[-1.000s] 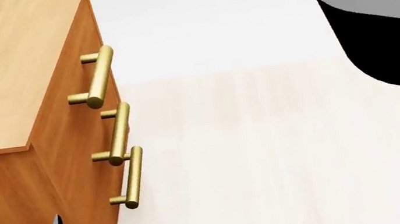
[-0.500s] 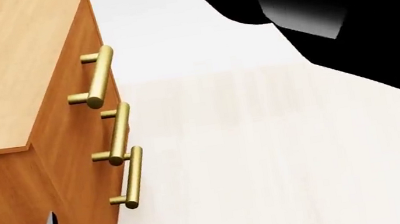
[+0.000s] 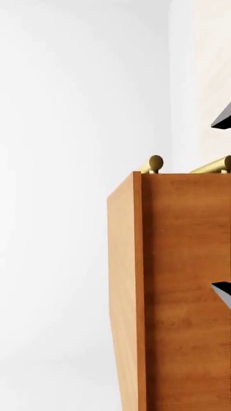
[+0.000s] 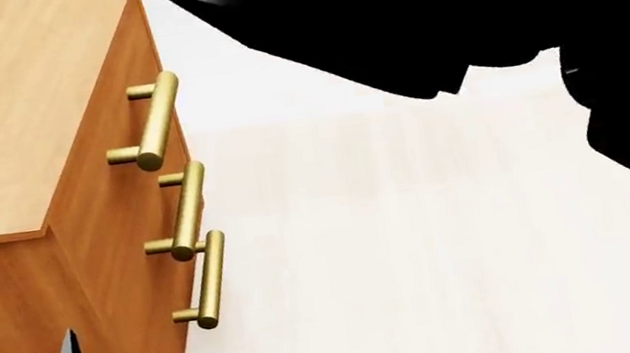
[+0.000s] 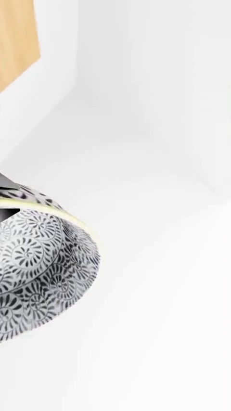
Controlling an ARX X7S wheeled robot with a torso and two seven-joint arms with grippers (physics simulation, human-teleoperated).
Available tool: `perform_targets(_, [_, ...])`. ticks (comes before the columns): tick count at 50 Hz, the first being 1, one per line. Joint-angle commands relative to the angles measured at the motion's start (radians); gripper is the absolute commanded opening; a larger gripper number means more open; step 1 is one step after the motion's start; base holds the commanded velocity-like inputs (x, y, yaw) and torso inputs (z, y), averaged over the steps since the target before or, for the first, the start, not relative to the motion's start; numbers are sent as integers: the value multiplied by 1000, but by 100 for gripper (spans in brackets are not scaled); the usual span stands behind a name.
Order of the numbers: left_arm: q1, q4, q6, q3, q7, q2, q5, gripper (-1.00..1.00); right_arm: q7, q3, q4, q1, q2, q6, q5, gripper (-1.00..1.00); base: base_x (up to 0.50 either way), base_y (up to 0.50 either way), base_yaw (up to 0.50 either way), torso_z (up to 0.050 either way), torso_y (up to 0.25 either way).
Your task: Close the top drawer of the cabinet and put the bowl on top of it.
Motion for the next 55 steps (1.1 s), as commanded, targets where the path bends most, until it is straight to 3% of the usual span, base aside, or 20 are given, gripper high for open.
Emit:
perform_targets(1, [3,1,0,-17,-9,-4,-16,100,-33,4,114,7,-93,-29,-58,-100,0,0,0,0,250])
perform_targets(20, [54,10,21,-52,-39,-23,-10,100,-68,-3,193,-38,-227,-104,-84,-100,0,0,0,0,247])
perform_targets(27, [51,11,16,-43,-43,-24,5,100,-48,-10,200,-76,-264,-138,-67,-100,0,0,0,0,27])
perform_targets(40, [70,12,32,-47,-45,-33,9,100,16,-347,178,-17,-270,-442,198,-100,0,0,0,0,0])
perform_targets(55, [93,2,76,-62,-33,-37,-10,100,26,-367,122,-107,-270,-466,179,-100,0,0,0,0,0])
